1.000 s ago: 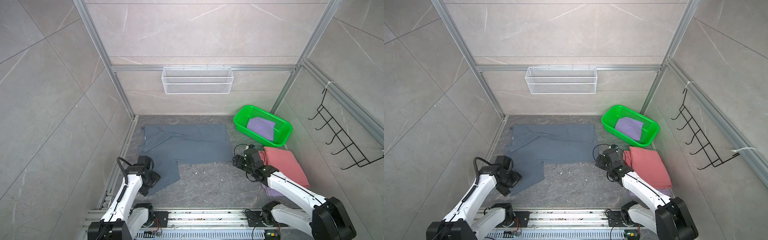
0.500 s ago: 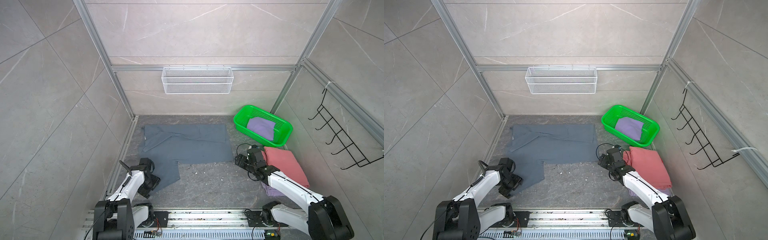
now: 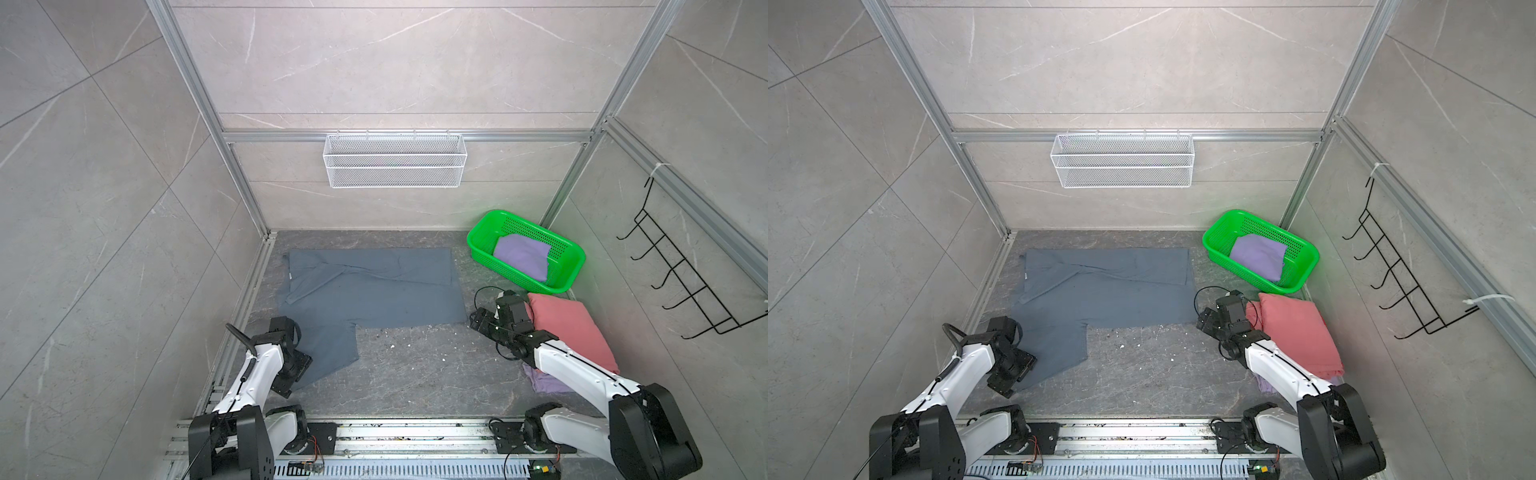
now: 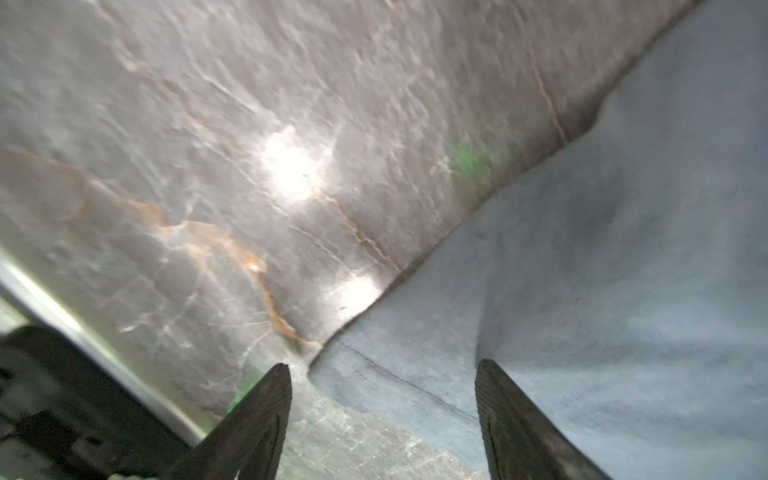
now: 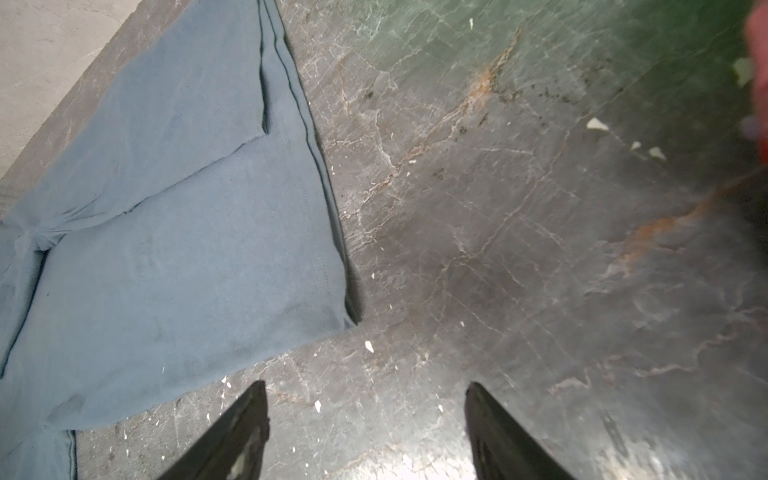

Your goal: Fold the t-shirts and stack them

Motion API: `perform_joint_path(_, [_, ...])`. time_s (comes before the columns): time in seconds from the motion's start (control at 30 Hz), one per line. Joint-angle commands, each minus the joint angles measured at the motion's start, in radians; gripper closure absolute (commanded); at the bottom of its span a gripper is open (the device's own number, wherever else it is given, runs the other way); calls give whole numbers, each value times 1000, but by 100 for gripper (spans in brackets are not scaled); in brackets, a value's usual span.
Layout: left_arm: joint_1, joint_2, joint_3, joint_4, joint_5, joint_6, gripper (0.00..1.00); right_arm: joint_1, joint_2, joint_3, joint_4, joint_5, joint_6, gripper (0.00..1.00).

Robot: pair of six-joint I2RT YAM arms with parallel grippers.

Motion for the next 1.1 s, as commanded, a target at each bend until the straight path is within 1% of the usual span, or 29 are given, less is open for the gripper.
perform_joint_path(0.0, [8, 2, -53, 59, 79, -1, 31, -9, 2, 2, -9, 3, 0, 25])
perform_joint_path(0.17, [8, -9, -85, 97, 68, -5, 41, -15, 12, 26, -60, 3, 4, 24])
perform_joint_path(0.23, [10, -31, -85, 97, 60, -1, 50, -13, 15, 28, -73, -6, 8, 24])
perform_joint_path(0.3, [10, -62, -86, 95, 60, -1, 63, -13, 17, 28, -94, -10, 16, 24])
perform_joint_path(0.4, [10, -111, -95, 91, 75, -4, 77, -12, 23, 19, -110, -42, 38, 26])
perform_joint_path(0.43, [10, -129, -100, 96, 82, -5, 80, -10, 26, 14, -109, -48, 47, 27])
perform_joint_path(0.53, [10, -185, -110, 111, 106, -2, 94, 7, 55, 6, -101, -52, 77, 28])
perform_joint_path(0.57, [10, -203, -111, 111, 112, 2, 100, 20, 70, 7, -97, -45, 87, 28])
perform_joint_path(0.67, [9, -255, -126, 122, 135, 7, 100, 79, 137, 39, -87, 18, 101, 29])
perform_joint_path(0.77, [11, -300, -144, 150, 166, 8, 100, 117, 221, 78, -38, 43, 114, 29])
perform_joint_path(0.9, [10, -332, -136, 156, 169, 39, 100, 133, 323, 123, -3, 60, 166, 29])
perform_joint_path(1.0, [10, -347, -110, 132, 156, 76, 100, 144, 364, 141, 11, 59, 215, 32])
perform_joint_path(1.07, [10, -358, -103, 142, 163, 79, 100, 156, 386, 160, -14, 81, 242, 34])
